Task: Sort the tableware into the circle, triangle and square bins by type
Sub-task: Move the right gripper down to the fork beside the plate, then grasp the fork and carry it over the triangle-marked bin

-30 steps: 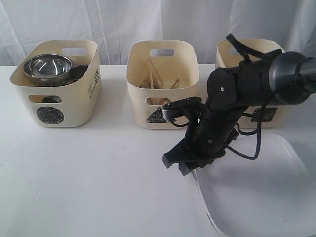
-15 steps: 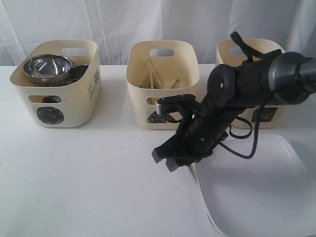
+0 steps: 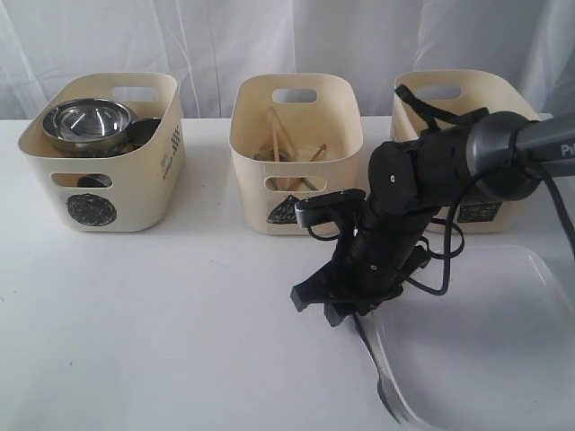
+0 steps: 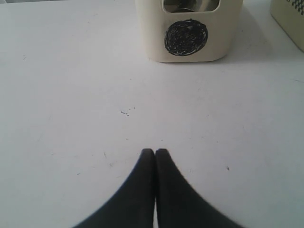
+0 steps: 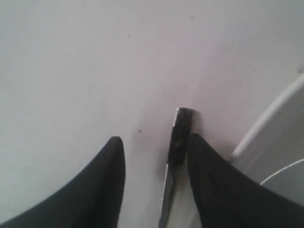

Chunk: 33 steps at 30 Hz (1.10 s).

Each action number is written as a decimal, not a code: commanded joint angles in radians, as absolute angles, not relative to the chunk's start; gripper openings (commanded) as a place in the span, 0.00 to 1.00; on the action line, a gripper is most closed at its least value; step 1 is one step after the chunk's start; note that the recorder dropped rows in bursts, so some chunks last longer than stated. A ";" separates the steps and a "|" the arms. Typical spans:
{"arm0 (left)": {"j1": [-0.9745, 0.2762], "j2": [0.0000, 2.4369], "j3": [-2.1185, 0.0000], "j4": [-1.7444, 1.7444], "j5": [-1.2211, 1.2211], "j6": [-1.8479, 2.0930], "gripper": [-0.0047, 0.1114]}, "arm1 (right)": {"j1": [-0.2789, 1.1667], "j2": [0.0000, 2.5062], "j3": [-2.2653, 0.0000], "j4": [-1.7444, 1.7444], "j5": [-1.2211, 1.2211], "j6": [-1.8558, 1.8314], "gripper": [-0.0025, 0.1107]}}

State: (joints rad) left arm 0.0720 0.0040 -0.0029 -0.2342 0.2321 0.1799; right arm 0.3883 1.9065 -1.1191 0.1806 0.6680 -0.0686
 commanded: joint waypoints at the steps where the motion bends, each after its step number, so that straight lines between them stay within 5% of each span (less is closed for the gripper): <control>1: 0.068 0.000 0.000 -0.239 0.234 0.180 0.04 | 0.388 1.904 -1.116 0.123 0.698 -0.037 0.39; 7: 0.068 0.000 0.000 -0.239 0.234 0.180 0.04 | 0.388 1.933 -1.114 0.117 0.762 0.000 0.39; 16: 0.068 0.000 0.000 -0.239 0.234 0.180 0.04 | 0.388 1.946 -1.036 0.114 0.685 0.000 0.03; 33: 0.068 0.000 0.000 -0.239 0.234 0.180 0.04 | 0.388 1.738 -1.106 0.635 0.718 -0.418 0.02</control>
